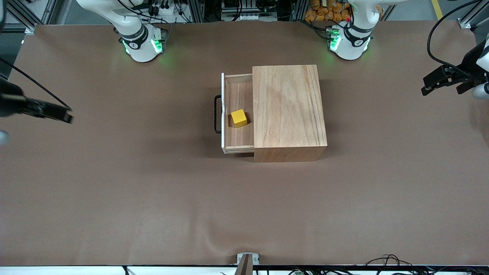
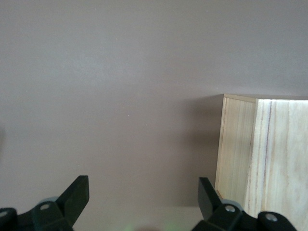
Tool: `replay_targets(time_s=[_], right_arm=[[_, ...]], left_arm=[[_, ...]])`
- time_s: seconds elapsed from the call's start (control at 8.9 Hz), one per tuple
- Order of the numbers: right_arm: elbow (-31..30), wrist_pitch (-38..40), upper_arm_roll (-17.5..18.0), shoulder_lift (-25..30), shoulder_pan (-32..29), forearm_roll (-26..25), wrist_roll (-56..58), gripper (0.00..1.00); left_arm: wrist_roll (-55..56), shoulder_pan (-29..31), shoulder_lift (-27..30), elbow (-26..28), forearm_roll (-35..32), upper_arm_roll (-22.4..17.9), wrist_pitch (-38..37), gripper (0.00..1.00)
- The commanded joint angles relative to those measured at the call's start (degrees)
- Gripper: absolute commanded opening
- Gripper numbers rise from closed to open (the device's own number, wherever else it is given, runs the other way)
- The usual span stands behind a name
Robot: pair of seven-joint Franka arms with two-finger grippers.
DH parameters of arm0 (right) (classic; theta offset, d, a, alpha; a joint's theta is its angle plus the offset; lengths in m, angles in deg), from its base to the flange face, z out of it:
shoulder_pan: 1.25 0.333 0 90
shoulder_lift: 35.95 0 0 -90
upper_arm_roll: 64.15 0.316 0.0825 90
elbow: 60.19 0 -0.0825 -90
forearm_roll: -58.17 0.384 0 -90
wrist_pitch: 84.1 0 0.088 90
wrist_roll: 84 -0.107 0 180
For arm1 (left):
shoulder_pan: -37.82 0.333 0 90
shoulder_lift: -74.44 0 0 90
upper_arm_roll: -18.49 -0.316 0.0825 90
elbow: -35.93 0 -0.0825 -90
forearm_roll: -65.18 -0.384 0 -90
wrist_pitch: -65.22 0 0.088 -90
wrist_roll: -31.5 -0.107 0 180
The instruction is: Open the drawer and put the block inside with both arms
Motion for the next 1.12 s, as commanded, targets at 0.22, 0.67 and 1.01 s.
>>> replay_targets(time_s=[0.22,0.67,1.01], right_arm=[[-10.18,-2.35,3.27,8.93,-1.70,-3.47,-4.22,1.00],[-24.98,-10.09,6.53,18.79,-6.79,-1.89,-2.71,1.00],[-24.55,-9.75,8.22,18.62,-8.48,-1.98,0.20,1.00]], left_arm=[[-0.81,0.87,3.79,3.25,-0.08,0.75,0.14,1.00],[-0.81,0.70,6.42,6.67,-0.08,0.75,1.28,1.00],[-0.81,0.70,9.15,8.52,0.18,0.93,1.55,1.00]])
